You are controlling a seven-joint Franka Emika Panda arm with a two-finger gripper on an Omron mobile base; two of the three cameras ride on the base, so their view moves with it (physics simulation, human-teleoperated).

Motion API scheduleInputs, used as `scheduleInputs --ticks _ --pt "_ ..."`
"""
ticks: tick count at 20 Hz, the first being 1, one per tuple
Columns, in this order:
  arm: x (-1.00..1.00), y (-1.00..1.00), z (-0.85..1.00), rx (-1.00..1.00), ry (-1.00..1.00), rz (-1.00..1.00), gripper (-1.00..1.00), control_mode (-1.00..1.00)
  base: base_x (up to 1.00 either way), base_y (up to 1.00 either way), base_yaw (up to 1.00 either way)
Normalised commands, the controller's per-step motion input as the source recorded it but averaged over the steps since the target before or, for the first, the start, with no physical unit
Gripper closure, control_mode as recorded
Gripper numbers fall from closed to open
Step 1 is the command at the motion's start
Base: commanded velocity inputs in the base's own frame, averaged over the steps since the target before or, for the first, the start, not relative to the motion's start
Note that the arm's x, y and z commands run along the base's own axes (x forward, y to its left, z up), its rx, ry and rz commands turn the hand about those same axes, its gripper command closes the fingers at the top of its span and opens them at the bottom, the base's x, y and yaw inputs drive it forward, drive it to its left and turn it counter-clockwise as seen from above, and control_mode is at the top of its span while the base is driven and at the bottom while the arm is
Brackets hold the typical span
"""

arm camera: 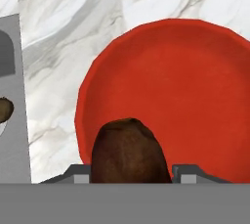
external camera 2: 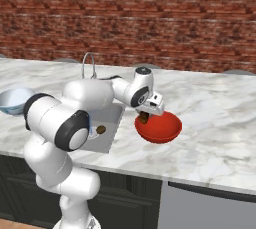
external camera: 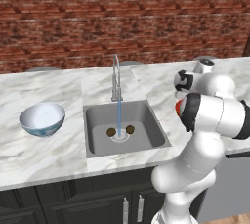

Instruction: Pick the kiwis from the sink and place them in one bowl. Place the sweet potato in the other bowl. Then turn off the sink faucet.

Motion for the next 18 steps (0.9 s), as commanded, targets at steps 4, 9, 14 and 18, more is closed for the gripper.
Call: scheduleInputs --ticks 4,9,14,18 --pt "0.08 -0.19 -0.19 0.0 0.0 0.0 1.0 -1.0 0.0 0.0 0.0" --pt "0.11 -0.17 -0.23 0.0 0.0 0.0 1.0 -1.0 0.0 0.0 0.0" --pt "0.13 -0.2 -0.25 0.0 0.0 0.0 1.0 -1.0 0.0 0.0 0.0" --pt "0.15 -0.19 -0.22 0.0 0.0 0.0 1.0 -1.0 0.0 0.0 0.0"
